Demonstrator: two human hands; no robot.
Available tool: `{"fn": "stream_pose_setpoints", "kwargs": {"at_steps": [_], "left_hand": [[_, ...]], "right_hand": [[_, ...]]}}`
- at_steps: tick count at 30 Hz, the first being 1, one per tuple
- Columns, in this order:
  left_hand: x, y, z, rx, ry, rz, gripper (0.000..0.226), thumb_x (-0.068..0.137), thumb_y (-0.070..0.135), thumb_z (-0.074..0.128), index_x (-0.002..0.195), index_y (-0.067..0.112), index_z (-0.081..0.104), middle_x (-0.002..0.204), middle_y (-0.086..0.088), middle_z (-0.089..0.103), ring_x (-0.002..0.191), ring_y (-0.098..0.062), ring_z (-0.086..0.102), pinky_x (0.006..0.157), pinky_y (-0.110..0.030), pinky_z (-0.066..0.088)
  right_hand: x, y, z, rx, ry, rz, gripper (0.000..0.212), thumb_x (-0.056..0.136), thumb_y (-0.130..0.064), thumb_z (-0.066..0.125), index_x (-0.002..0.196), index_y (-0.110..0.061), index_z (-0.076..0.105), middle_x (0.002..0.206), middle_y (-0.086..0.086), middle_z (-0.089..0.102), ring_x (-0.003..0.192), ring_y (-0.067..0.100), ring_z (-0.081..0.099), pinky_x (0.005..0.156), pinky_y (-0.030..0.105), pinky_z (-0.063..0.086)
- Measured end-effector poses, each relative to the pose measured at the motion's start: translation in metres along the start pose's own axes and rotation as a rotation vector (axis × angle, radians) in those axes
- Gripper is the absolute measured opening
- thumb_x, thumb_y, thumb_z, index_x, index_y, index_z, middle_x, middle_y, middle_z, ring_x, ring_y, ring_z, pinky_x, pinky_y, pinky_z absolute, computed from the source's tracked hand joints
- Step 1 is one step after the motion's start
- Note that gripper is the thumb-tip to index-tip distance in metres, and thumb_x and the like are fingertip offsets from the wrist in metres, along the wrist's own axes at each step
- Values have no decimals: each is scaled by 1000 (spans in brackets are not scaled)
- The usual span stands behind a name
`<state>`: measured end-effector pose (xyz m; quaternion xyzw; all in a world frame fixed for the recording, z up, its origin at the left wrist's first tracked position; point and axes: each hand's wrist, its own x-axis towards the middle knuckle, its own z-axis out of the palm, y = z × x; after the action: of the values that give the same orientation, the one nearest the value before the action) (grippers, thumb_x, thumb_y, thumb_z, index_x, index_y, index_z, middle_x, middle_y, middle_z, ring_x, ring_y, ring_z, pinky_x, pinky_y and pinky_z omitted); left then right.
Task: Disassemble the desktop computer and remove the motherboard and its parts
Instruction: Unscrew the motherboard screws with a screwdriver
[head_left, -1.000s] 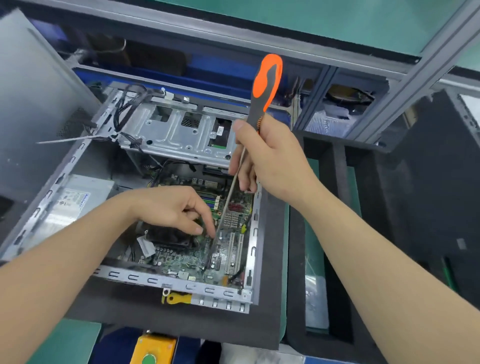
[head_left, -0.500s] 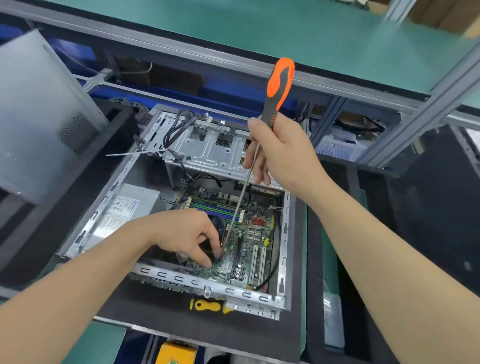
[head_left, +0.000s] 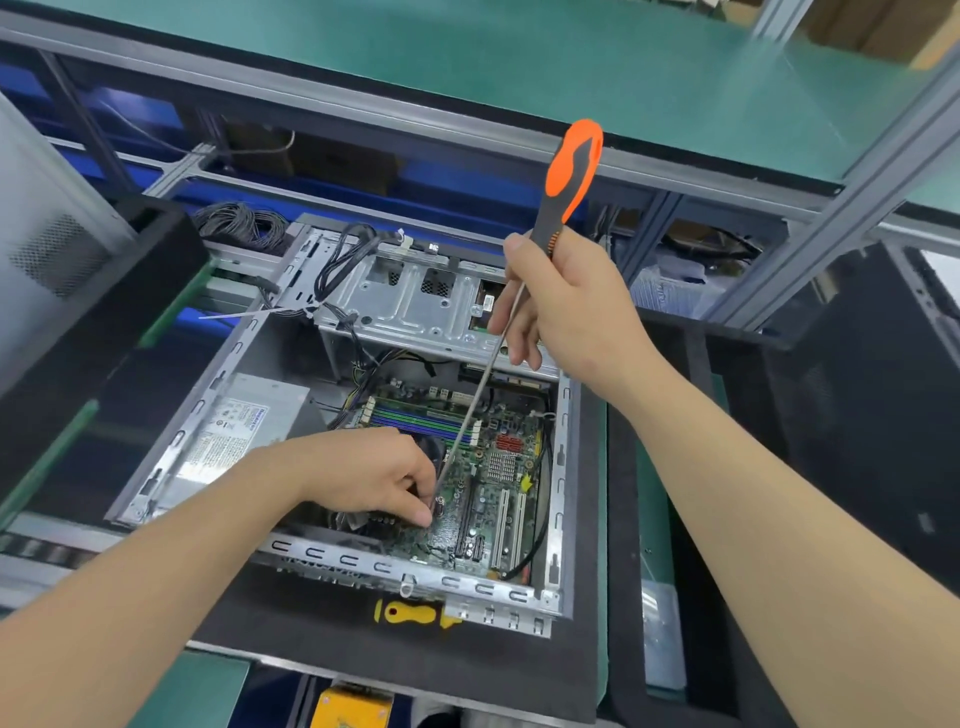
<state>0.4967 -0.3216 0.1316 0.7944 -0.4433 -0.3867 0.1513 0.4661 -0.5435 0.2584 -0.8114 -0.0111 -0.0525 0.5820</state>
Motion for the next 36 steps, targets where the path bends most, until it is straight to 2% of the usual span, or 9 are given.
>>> {"fn": "stream_pose_setpoints", "kwargs": {"at_steps": [3, 6, 10, 12, 15, 20, 27, 32, 36], "left_hand": [[-6, 0, -1, 219, -42, -68, 20, 99, 56, 57, 96, 37, 62, 65, 12, 60, 66, -2, 56, 63, -26, 43], [-18, -3, -4, 187, -3, -130, 27, 103, 58, 45, 88, 38, 54, 72, 13, 60, 66, -1, 54, 70, -31, 47], [-26, 0, -1, -476, 130, -126, 40, 98, 43, 38, 74, 11, 38, 66, -7, 34, 55, -20, 29, 55, -31, 33], [-28, 10, 4, -788, 207, -108, 40, 102, 33, 37, 68, 13, 29, 63, -9, 20, 53, -24, 15, 51, -33, 22], [-27, 26, 10, -1195, 326, -136, 45, 110, 38, 40, 68, 21, 38, 62, -1, 19, 51, -20, 16, 48, -28, 25], [-27, 43, 12, -1650, 228, -105, 22, 107, 22, 44, 87, 15, 49, 71, 3, 35, 59, -13, 31, 52, -23, 36], [-6, 31, 0, -1281, 237, -102, 34, 103, 27, 46, 74, 15, 59, 66, 1, 34, 58, -17, 27, 56, -30, 25], [10, 27, -18, -793, 148, 65, 19, 97, 40, 68, 111, 31, 76, 60, 2, 30, 57, -26, 24, 56, -38, 22], [20, 24, -23, -606, 131, 193, 19, 100, 46, 64, 112, 37, 77, 55, 1, 29, 53, -24, 27, 51, -23, 32]], "right_hand": [[-2, 2, -5, -40, 28, -12, 25, 106, -35, 44, 90, -15, 45, 66, 12, 71, 43, 36, 61, 41, 32, 41], [-5, 3, -11, -40, 29, -2, 26, 105, -37, 44, 90, -16, 46, 66, 12, 72, 43, 36, 61, 41, 30, 41], [-16, 7, -12, -10, 5, 13, 25, 105, -37, 45, 90, -18, 46, 66, 13, 71, 43, 36, 60, 40, 31, 41], [-23, 8, -9, -6, -10, 10, 24, 105, -37, 45, 89, -20, 46, 66, 12, 71, 43, 35, 60, 40, 32, 42], [-32, 9, -8, -25, -20, 1, 26, 105, -39, 44, 90, -19, 47, 67, 11, 71, 43, 33, 62, 38, 31, 42], [-39, 12, -4, -41, -19, -7, 31, 105, -43, 45, 92, -15, 49, 67, 9, 72, 42, 31, 62, 37, 28, 41], [-28, 20, 8, -177, 23, -16, 39, 105, -40, 44, 97, -2, 49, 60, 3, 70, 37, 24, 58, 40, 24, 43], [-15, 30, 21, -269, 39, 22, 37, 106, -41, 45, 89, -8, 46, 57, 4, 67, 37, 10, 53, 44, 16, 38], [-14, 36, 31, -360, 40, 30, 34, 106, -42, 44, 86, -14, 46, 59, 6, 66, 44, 8, 55, 49, 23, 42]]}}
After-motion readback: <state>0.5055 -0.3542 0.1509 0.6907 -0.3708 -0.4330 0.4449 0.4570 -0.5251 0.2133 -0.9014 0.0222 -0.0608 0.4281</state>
